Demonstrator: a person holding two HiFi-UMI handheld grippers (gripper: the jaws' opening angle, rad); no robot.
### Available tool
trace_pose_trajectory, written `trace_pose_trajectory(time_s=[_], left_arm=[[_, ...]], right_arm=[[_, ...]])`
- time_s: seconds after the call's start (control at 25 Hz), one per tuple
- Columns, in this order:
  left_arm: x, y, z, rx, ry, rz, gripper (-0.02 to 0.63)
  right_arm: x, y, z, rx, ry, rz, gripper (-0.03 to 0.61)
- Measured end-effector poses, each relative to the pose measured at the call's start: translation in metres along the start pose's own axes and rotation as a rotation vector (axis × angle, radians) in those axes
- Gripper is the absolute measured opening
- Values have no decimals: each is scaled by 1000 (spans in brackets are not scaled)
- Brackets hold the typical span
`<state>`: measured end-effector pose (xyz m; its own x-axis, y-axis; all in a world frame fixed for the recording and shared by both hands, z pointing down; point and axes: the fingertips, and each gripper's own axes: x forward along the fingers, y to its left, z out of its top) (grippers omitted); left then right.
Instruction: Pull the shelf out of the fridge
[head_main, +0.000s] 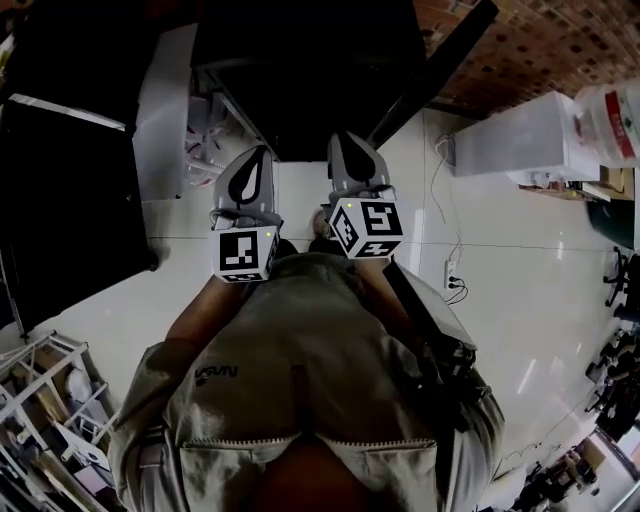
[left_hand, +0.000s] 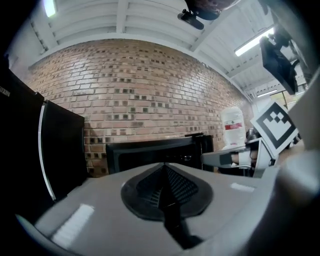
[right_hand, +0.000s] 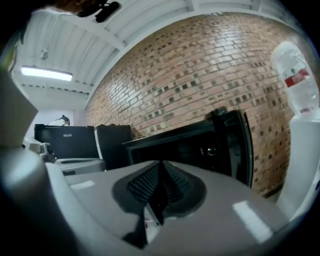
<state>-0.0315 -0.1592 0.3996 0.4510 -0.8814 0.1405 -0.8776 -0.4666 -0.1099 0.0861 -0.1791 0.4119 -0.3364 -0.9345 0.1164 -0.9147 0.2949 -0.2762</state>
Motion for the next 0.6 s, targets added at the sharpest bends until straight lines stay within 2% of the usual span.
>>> trace_pose_trajectory(time_s=[0.08,0.36,0.6], left_arm=[[20,3,-9,8,21,8,5],[72,25,-34,2,82,-6,5],[107,34,-53,33,124,-98,5]], right_arm=[[20,-12,-3,38,6,8,38],[83,-33,-33,178,82,0,40],[140,-55,-64,486,109,-56,60]])
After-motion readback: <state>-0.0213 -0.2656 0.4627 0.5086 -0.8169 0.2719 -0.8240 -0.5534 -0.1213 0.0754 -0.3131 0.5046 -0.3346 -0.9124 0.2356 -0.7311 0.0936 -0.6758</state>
